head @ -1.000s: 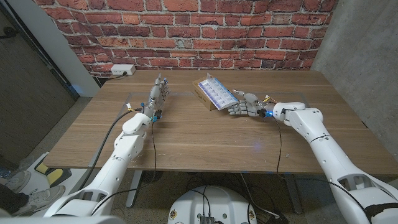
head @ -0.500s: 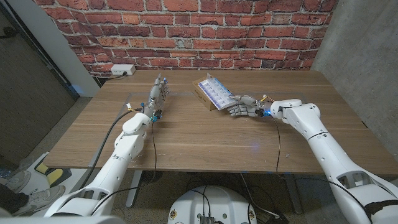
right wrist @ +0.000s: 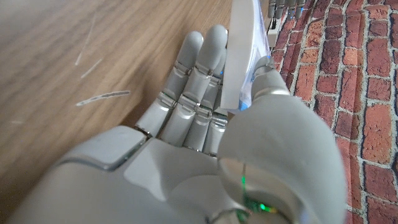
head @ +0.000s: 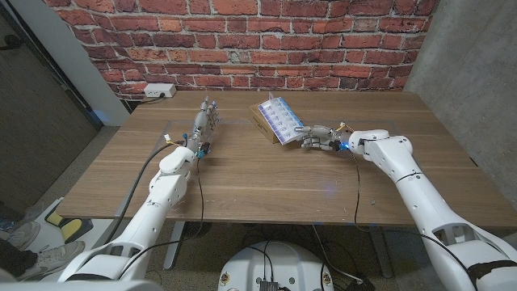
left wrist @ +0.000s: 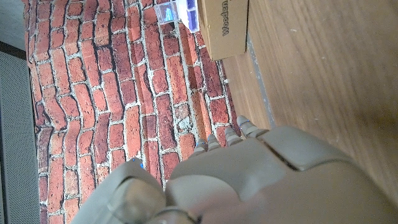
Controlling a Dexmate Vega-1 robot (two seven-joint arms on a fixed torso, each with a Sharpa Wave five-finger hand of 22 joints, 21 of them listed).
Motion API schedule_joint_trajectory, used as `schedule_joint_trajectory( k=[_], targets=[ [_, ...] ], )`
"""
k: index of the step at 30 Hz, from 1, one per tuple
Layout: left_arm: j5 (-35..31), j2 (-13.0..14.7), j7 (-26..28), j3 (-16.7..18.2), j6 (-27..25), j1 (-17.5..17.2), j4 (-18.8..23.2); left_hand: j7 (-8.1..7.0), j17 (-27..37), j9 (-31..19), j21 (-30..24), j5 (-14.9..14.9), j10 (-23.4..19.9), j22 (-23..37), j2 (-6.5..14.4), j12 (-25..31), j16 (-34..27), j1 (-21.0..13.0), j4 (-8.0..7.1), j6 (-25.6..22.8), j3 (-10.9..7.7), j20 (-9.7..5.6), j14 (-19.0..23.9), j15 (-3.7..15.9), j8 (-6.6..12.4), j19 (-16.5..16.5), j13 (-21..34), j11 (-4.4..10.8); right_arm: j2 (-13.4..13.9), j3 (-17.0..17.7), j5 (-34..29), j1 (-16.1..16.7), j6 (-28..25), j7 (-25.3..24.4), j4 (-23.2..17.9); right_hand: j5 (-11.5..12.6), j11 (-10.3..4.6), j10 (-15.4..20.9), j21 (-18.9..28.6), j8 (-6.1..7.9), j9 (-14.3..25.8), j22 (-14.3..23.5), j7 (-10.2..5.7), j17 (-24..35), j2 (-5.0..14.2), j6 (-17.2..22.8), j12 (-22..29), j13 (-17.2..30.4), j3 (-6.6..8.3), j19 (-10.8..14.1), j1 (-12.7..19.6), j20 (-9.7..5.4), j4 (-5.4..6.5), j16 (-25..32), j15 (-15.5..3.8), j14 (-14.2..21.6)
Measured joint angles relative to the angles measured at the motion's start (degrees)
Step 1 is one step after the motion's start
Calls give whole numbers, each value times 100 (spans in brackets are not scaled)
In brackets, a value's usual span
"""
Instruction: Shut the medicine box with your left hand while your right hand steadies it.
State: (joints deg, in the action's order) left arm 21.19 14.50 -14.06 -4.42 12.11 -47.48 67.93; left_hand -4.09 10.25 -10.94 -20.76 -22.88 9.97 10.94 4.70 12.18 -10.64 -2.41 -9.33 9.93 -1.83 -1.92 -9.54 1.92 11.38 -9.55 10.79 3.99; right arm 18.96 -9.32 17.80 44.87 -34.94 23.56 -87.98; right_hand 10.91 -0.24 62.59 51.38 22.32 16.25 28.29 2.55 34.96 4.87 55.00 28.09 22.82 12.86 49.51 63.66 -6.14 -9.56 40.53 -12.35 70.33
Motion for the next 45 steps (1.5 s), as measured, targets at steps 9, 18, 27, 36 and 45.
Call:
schedule_joint_trajectory(
  k=[9,18,27,36,45],
  targets=[
    [-39,-31,-32,2,3,57,-75,0,0,0,0,0,0,0,0,0,0,0,-24,0,24,0,0,0,0,0,0,0,-180,173,23,150,502,-164,76,-28,42,42,166,44,12,74,41,180,-44,42,56,193,1,20,44,-20,-1,89,15,61],
    [-94,-50,-51,-5,4,104,-99,0,-7,0,-1,0,-19,0,1,0,0,-1,-8,0,39,0,0,0,0,0,0,-26,-232,228,32,199,1071,-104,223,-31,52,53,312,84,35,108,61,285,-66,62,118,317,6,-47,66,-24,-6,89,22,81],
    [-201,-55,55,-47,-17,131,-27,40,-10,14,-182,45,-4,-14,105,182,-173,-549,314,2,39,0,-40,-81,150,0,-1,-278,-281,291,27,257,1757,12,404,-33,52,53,400,114,38,160,61,392,-66,63,120,421,6,-95,66,-11,-6,89,22,81],
    [-376,-85,504,-97,-125,56,277,392,81,12,-399,424,-585,14,-47,404,-461,-1590,892,-69,-21,80,868,-146,435,424,-1,-340,-305,350,-10,340,2299,69,499,-55,53,53,519,115,42,187,69,484,-66,70,161,504,6,-187,66,41,-6,128,22,81],
    [-466,59,748,-223,-485,-60,864,707,136,12,-717,839,-2177,-3,-14,669,-803,-2085,1124,-1409,-33,455,2384,-122,641,1550,29,-581,-240,353,-115,362,2931,267,607,-29,55,56,655,114,88,260,60,625,-66,78,210,587,-12,-362,66,71,12,128,22,81]
  ],
)
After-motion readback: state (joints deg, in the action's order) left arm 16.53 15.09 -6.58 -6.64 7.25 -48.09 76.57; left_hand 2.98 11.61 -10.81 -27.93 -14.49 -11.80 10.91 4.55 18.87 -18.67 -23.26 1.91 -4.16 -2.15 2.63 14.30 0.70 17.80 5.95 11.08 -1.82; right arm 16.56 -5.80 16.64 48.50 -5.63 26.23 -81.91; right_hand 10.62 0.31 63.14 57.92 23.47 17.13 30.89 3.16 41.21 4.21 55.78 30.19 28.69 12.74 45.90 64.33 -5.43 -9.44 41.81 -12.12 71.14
